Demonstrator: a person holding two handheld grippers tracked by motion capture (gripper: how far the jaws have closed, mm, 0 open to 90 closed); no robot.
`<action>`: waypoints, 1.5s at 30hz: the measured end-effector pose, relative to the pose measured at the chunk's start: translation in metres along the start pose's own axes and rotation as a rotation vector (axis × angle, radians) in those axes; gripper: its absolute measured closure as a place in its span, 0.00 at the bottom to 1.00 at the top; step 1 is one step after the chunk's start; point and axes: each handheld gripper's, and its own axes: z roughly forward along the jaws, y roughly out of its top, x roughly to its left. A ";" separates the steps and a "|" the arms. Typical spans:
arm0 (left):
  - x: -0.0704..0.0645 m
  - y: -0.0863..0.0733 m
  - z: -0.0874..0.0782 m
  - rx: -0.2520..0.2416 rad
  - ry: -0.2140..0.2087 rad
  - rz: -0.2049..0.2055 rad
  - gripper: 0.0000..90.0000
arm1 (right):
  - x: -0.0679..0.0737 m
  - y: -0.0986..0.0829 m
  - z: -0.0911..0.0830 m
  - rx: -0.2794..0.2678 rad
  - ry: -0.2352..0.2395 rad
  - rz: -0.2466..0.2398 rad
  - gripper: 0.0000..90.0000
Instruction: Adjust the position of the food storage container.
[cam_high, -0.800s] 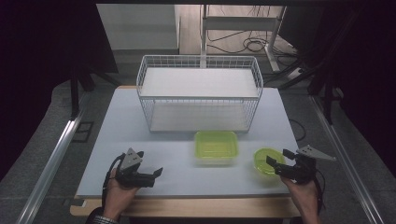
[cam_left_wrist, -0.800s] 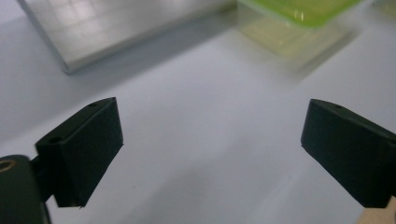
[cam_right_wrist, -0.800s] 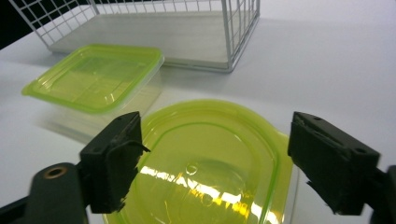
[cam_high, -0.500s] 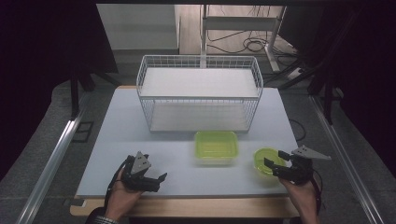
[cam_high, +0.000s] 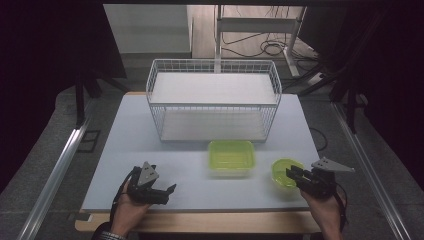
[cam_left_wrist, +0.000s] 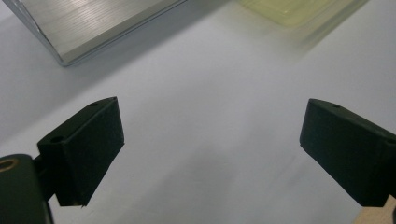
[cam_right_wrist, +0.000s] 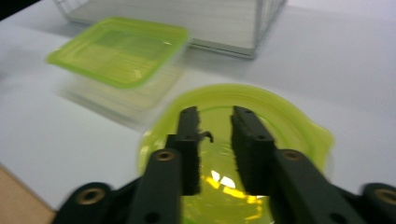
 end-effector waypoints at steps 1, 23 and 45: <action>0.000 0.000 0.000 -0.001 0.002 -0.001 0.07 | 0.003 0.001 -0.001 -0.006 0.006 -0.010 0.88; -0.001 0.000 -0.001 -0.006 0.016 0.019 0.07 | 0.037 -0.007 0.012 0.135 0.131 -0.120 0.99; -0.003 0.001 0.003 0.017 0.002 0.026 0.07 | -0.005 -0.006 0.012 0.096 0.091 -0.003 0.98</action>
